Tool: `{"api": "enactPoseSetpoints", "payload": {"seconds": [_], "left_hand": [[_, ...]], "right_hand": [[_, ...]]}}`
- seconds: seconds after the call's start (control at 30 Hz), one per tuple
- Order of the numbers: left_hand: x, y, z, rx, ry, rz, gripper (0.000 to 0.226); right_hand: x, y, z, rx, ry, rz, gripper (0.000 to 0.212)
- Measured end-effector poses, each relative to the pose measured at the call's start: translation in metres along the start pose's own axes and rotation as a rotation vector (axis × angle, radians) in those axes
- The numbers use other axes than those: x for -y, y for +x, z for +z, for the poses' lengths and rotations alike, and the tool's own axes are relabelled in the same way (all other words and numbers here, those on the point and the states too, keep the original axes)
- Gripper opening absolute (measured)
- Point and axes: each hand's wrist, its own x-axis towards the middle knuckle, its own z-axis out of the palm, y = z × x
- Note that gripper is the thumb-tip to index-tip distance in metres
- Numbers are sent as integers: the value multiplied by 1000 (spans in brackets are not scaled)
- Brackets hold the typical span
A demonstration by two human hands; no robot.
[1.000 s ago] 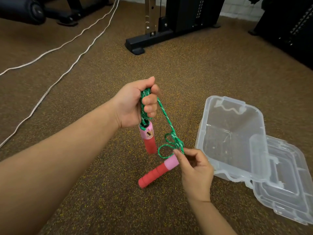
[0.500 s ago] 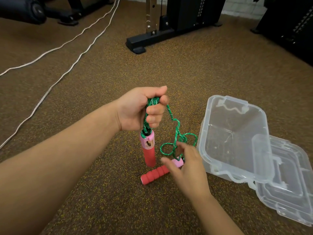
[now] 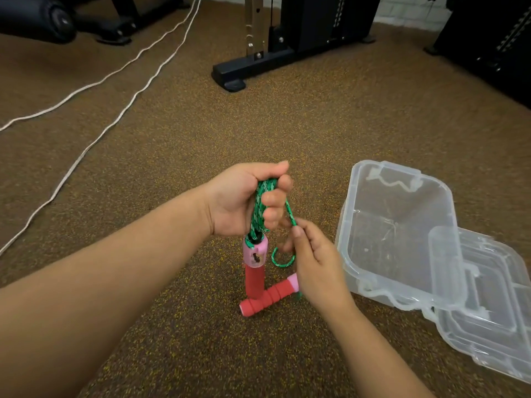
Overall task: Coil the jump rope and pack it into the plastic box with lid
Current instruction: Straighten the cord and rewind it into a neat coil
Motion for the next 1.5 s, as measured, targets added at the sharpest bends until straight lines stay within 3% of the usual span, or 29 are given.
{"api": "enactPoseSetpoints", "payload": {"seconds": [0.17, 0.3, 0.47, 0.67, 0.9, 1.07, 1.23, 1.4, 1.5], "left_hand": [[7, 9, -8, -210, -139, 83, 40], [7, 17, -7, -327, -181, 189, 40], [11, 20, -8, -321, 99, 169, 78], [13, 14, -7, -155, 516, -9, 96], [12, 5, -11, 166, 616, -268, 92], [15, -4, -13, 328, 698, -258, 33], [13, 0, -17, 227, 367, -121, 32], [8, 2, -16, 192, 191, -90, 35], [5, 5, -13, 161, 151, -54, 36]], "right_hand": [[-17, -18, 5, 136, -179, 46, 21], [-10, -25, 2, 200, -278, -59, 23], [12, -15, -11, 214, -293, -194, 32], [34, 5, -39, 161, -288, -286, 22], [32, 13, -45, 61, -260, -238, 25], [27, 15, -42, -5, 7, -36, 35], [21, 7, -41, 61, 277, 172, 37], [16, 0, -41, 178, 295, 161, 25], [13, -4, -42, 182, 314, 160, 30]]}}
